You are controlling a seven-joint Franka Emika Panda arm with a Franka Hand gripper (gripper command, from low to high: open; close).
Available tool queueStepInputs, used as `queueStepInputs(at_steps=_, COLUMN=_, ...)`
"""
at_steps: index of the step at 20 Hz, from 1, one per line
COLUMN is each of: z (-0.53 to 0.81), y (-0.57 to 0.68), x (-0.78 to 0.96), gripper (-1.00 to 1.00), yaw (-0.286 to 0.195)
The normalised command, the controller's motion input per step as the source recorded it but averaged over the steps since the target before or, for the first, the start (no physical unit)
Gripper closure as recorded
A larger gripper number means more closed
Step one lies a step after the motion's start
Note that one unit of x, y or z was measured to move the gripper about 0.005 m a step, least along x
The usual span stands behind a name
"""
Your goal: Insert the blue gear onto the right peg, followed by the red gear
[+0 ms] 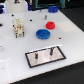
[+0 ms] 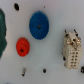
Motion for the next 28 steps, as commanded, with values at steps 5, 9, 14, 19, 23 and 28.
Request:
queueStepInputs(at_steps=5, z=-0.36, y=0.33, x=-0.47, gripper=-1.00, yaw=0.000)
queueStepInputs(at_steps=9, z=-0.42, y=0.28, x=-0.43, gripper=-1.00, yaw=0.000)
queueStepInputs(at_steps=14, z=-0.48, y=0.19, x=-0.28, gripper=-1.00, yaw=0.000)
queueStepInputs(at_steps=19, z=-0.51, y=0.07, x=-0.21, gripper=-1.00, yaw=0.000)
queueStepInputs(at_steps=23, z=-0.54, y=0.14, x=-0.22, gripper=-1.00, yaw=0.000)
queueStepInputs(at_steps=28, z=-0.53, y=0.03, x=-0.22, gripper=-1.00, yaw=0.000)
